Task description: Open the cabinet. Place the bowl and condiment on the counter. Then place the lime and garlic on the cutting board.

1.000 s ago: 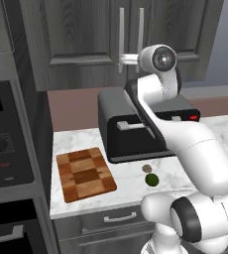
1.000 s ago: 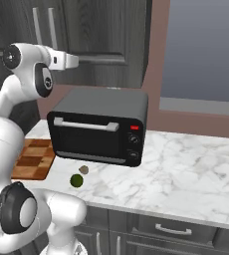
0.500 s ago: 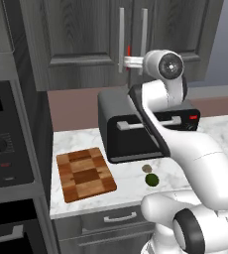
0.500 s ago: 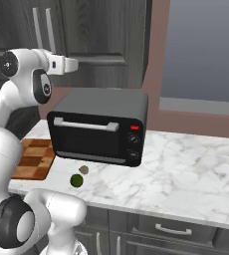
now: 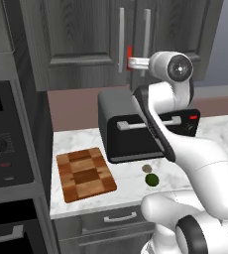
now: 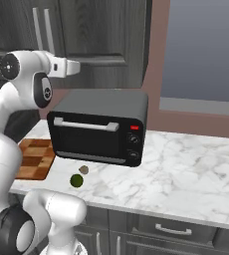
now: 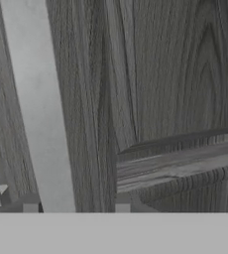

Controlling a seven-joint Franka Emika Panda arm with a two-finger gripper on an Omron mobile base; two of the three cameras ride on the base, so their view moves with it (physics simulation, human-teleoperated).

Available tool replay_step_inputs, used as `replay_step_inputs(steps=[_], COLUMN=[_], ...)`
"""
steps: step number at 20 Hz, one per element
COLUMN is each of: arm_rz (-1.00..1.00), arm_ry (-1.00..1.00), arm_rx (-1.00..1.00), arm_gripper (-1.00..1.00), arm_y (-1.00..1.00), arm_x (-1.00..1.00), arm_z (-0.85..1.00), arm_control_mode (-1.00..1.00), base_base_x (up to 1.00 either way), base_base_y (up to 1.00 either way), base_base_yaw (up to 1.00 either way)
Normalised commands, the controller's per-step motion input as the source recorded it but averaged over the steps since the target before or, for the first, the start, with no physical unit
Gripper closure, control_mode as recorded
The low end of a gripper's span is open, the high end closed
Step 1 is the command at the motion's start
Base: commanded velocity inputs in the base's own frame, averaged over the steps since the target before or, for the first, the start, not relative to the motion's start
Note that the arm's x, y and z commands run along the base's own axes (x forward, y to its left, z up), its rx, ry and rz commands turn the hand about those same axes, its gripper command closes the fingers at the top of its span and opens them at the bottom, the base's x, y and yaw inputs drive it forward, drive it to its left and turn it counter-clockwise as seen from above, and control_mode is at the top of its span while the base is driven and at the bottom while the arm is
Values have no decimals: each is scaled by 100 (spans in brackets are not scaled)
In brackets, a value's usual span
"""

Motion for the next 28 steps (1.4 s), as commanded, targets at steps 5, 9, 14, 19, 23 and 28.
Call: replay_step_inputs(steps=[5,9,14,19,23,28], arm_rz=[3,7,8,8,9,9], arm_ry=[0,-1,-1,-1,0,0], arm_rx=[7,9,10,10,10,10], arm_gripper=[100,100,100,100,100,100], arm_y=[-58,-64,-66,-66,-67,-67], arm_x=[-37,-38,-37,-37,-36,-34], arm_z=[38,37,34,31,30,33], arm_control_mode=[-100,-100,-100,-100,-100,-100], base_base_x=[0,0,0,0,0,0], base_base_y=[0,0,0,0,0,0], base_base_yaw=[0,0,0,0,0,0])
